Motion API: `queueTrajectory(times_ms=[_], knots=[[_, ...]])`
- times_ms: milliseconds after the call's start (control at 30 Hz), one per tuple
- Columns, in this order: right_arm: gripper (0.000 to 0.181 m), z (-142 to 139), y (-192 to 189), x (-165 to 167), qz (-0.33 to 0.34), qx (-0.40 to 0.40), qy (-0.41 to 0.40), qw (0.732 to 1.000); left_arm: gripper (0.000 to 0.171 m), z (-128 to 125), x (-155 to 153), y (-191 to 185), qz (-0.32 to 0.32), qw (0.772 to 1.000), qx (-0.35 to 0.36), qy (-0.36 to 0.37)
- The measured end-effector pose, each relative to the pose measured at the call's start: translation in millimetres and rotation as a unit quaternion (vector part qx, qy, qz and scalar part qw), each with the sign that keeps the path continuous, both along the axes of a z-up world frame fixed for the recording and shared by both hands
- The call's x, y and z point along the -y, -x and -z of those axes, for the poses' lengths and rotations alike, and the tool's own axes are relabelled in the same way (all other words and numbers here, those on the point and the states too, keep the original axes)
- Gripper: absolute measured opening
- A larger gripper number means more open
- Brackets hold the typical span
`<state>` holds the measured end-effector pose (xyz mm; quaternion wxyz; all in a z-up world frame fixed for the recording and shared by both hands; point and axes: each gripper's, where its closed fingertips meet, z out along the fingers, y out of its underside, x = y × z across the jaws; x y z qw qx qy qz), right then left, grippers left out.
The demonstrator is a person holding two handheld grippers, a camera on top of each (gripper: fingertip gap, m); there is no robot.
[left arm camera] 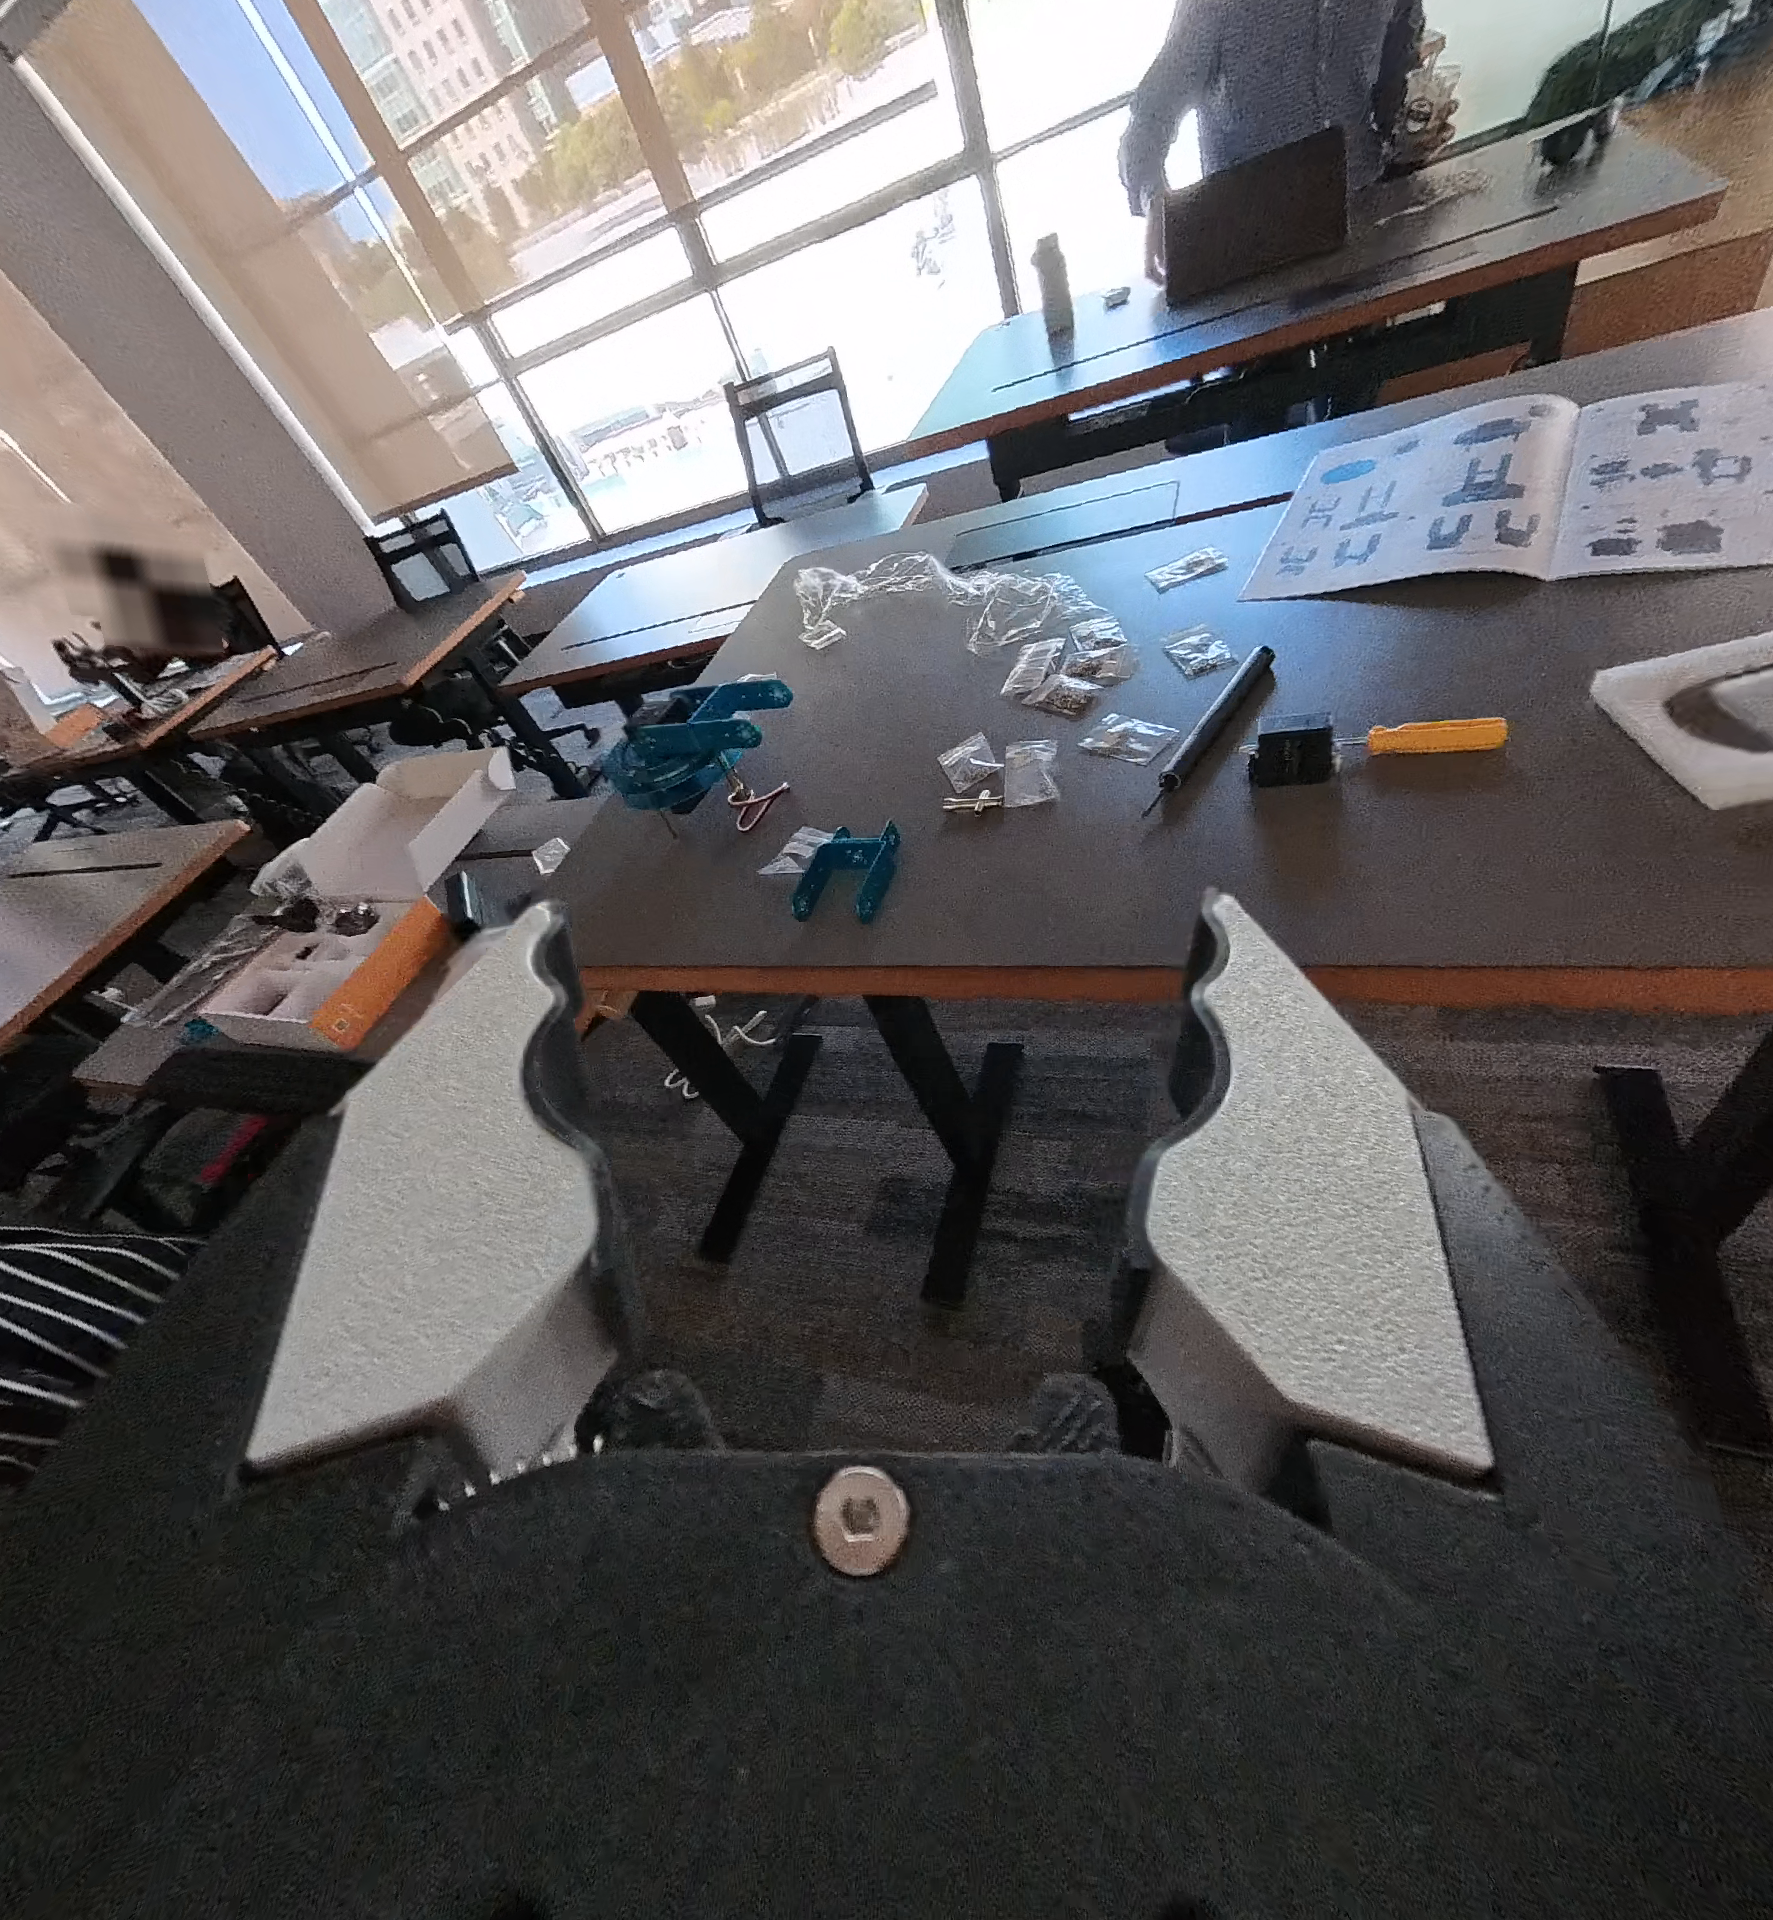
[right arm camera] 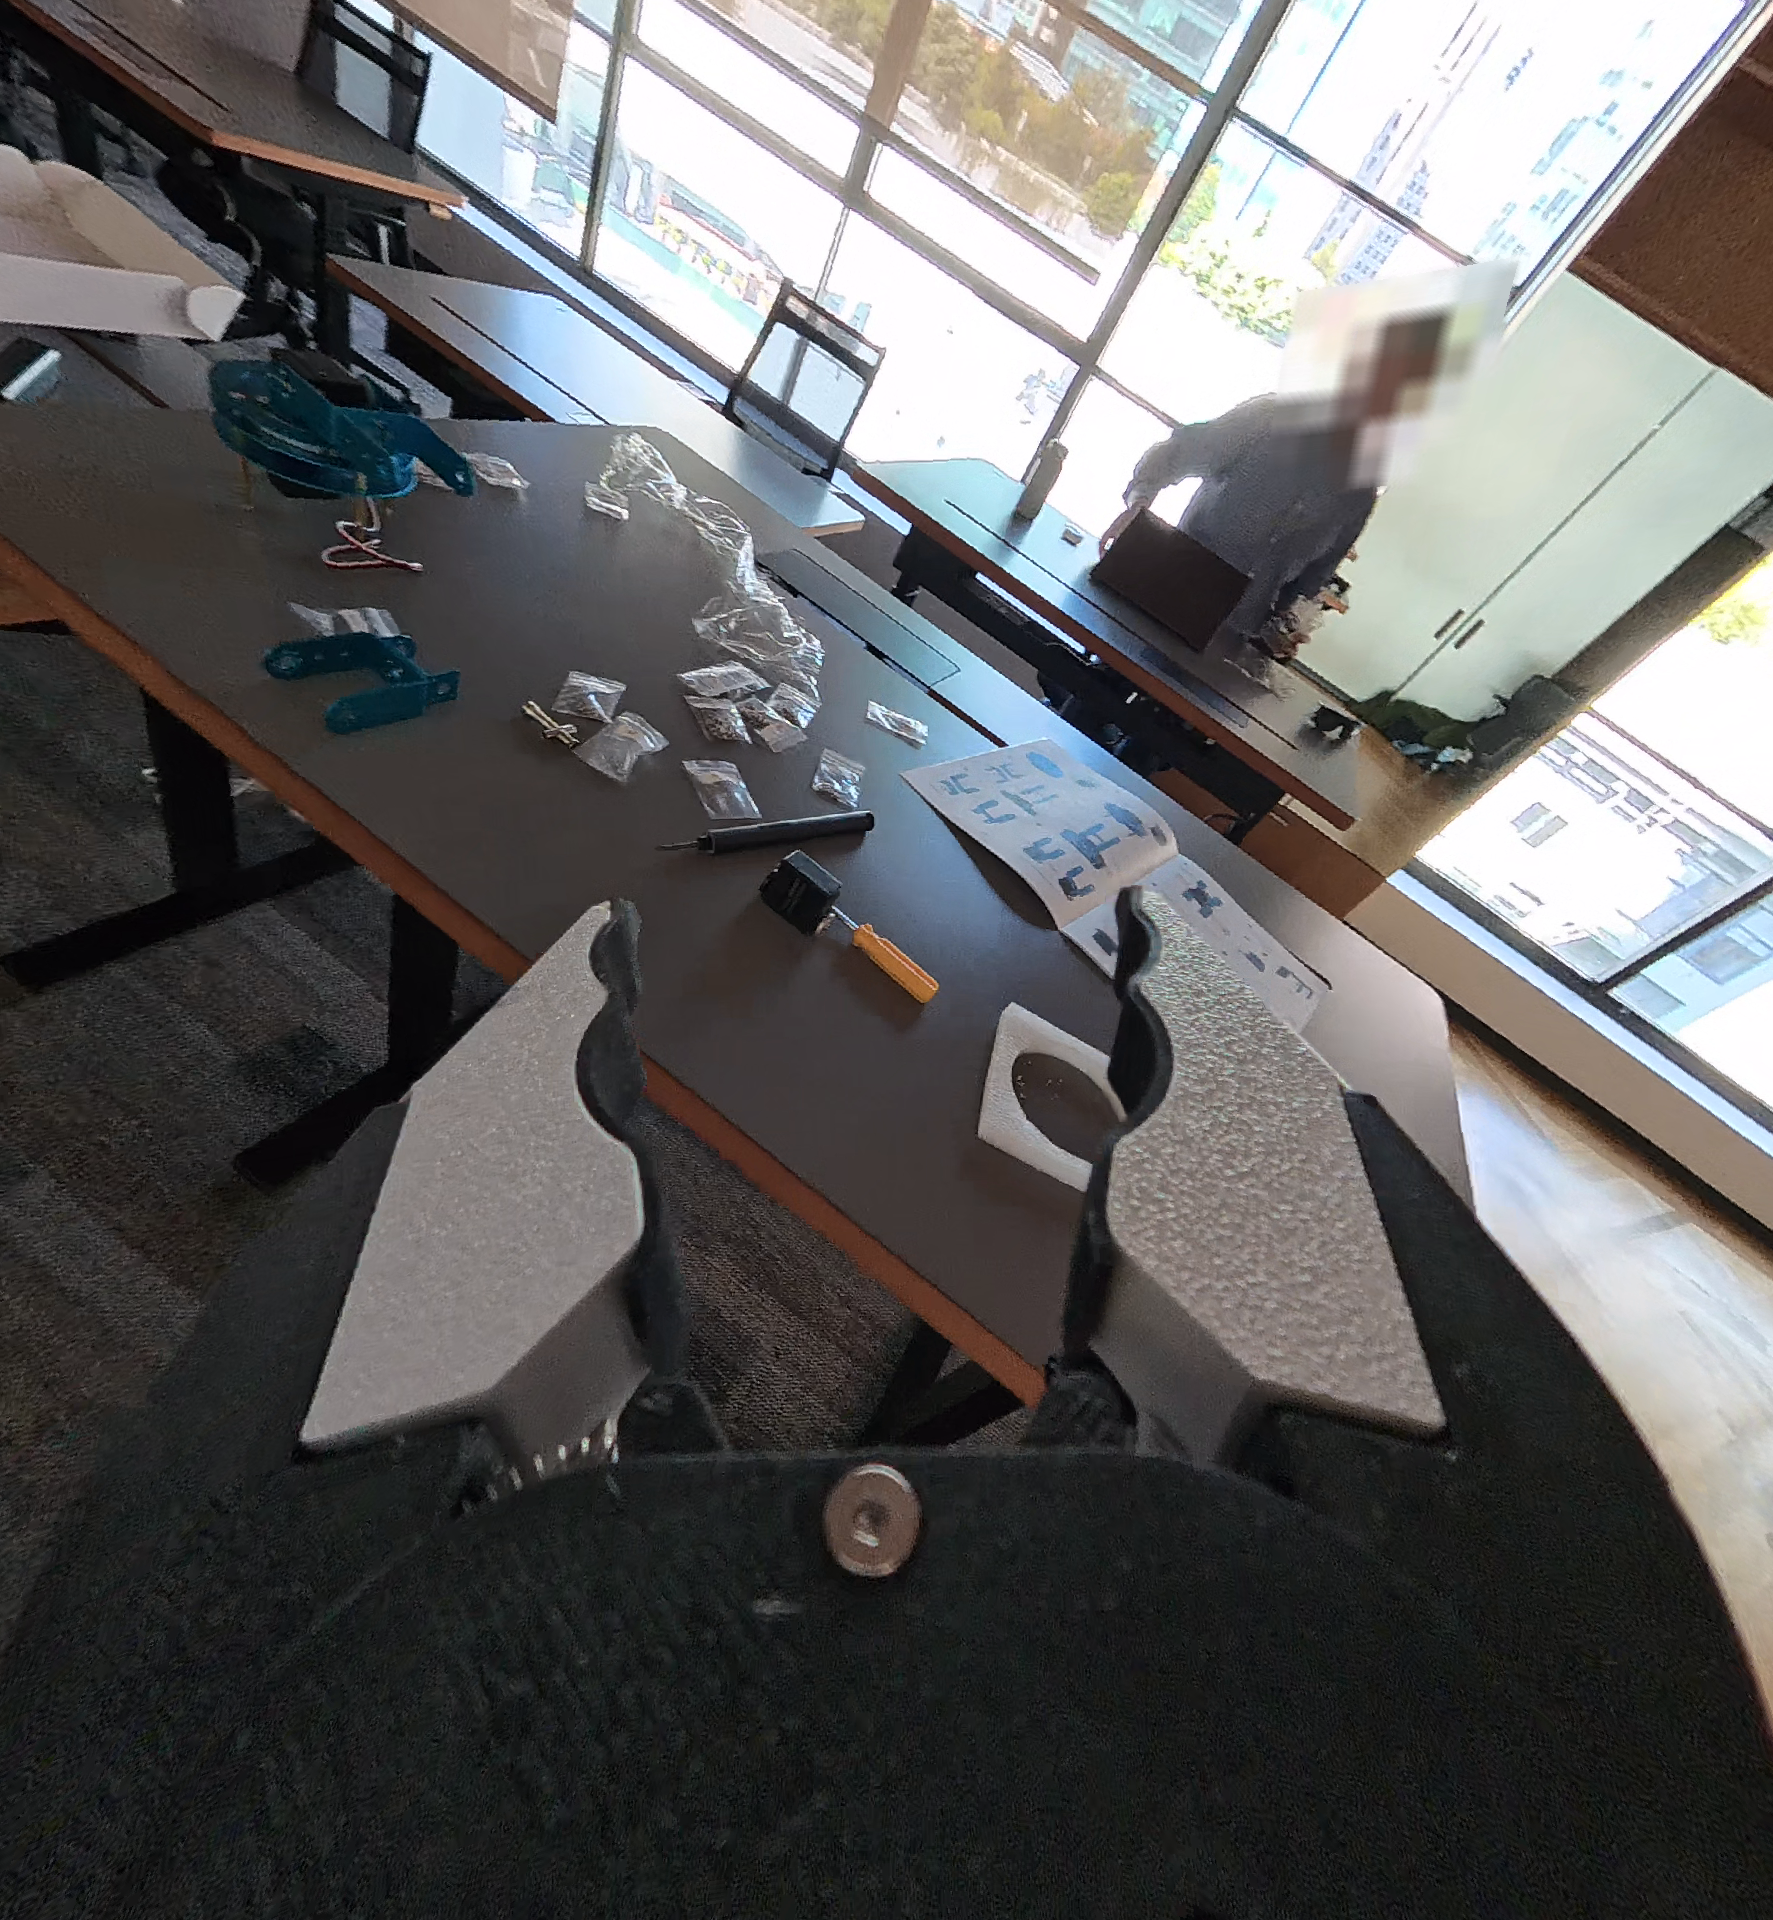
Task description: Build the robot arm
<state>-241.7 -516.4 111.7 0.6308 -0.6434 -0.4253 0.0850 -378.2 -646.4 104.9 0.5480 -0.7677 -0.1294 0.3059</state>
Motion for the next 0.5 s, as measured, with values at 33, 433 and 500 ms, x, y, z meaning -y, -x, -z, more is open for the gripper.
queueTrajectory(times_ms=[33,433,500], knots=[[0.092,-0.5,2.1,-3.4,0.007,0.003,-0.004,1.0,0.115,3.6,3.5,8.1,0.001,1.0,0.008,-0.004],[0.096,76.6,12.1,-39.9,-0.186,-0.068,0.087,0.976,0.118,47.5,5.1,54.6,0.116,0.985,0.081,-0.103],[0.103,117.0,-18.4,-47.5,-0.226,-0.081,0.133,0.961,0.115,69.2,20.4,56.2,0.148,0.975,0.089,-0.14]])
